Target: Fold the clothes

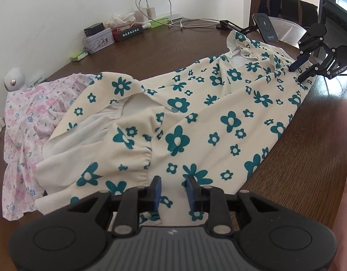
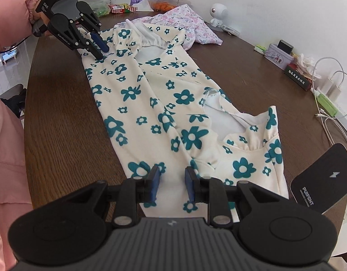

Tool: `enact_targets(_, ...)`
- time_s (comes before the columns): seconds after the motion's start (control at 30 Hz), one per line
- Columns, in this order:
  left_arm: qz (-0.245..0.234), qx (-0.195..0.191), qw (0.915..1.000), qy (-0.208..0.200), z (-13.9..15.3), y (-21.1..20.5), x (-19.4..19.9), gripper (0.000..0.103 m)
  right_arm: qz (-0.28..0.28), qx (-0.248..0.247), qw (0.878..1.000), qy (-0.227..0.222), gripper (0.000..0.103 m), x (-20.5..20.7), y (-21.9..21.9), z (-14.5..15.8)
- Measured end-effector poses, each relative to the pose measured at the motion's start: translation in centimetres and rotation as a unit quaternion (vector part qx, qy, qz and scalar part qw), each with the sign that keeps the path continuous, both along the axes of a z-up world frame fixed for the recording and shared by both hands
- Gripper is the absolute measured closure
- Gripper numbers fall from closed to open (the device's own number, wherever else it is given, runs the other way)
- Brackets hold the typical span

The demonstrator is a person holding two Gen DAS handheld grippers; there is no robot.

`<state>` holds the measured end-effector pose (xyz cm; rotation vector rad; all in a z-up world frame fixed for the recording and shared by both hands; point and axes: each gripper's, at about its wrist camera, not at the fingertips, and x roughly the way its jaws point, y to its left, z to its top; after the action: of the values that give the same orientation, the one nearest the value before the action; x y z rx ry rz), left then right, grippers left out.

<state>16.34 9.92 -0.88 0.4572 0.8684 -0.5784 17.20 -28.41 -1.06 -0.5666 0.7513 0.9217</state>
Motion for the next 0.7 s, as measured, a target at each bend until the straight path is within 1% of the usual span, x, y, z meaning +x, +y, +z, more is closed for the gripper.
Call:
enact_targets(0.13,0.009,0.001,0.9999,0.006,0.1,0.5,-0.1,0.079,-0.006,-0.003,1.000,0.002,0.079,-0.3,-1.9,0.1)
enact_targets(0.2,0.011,0.011,0.9999,0.006,0.1,0.5,-0.2,0.079,-0.014,-0.010,1.000,-0.002,0.079,-0.6,-2.7,0.1)
enact_targets(0.3,0.016,0.024,0.9996,0.009,0.2,0.6,-0.5,0.079,-0.028,-0.010,1.000,0.002,0.079,-0.5,-3.9,0.2)
enact_targets(0.47,0.027,0.044,0.9987,0.009,0.4,1.1,-0.9,0.079,-0.038,-0.009,0.999,0.007,0.079,-0.7,-5.4,0.2)
enact_targets(0.57,0.034,0.046,0.9983,0.013,0.4,1.7,-1.0,0.079,-0.042,-0.008,0.999,0.012,0.079,-0.8,-6.1,0.2)
enact_targets(0.7,0.037,0.038,0.9985,0.014,0.4,2.0,-1.0,0.079,-0.046,-0.007,0.999,0.015,0.079,-0.8,-6.5,0.1)
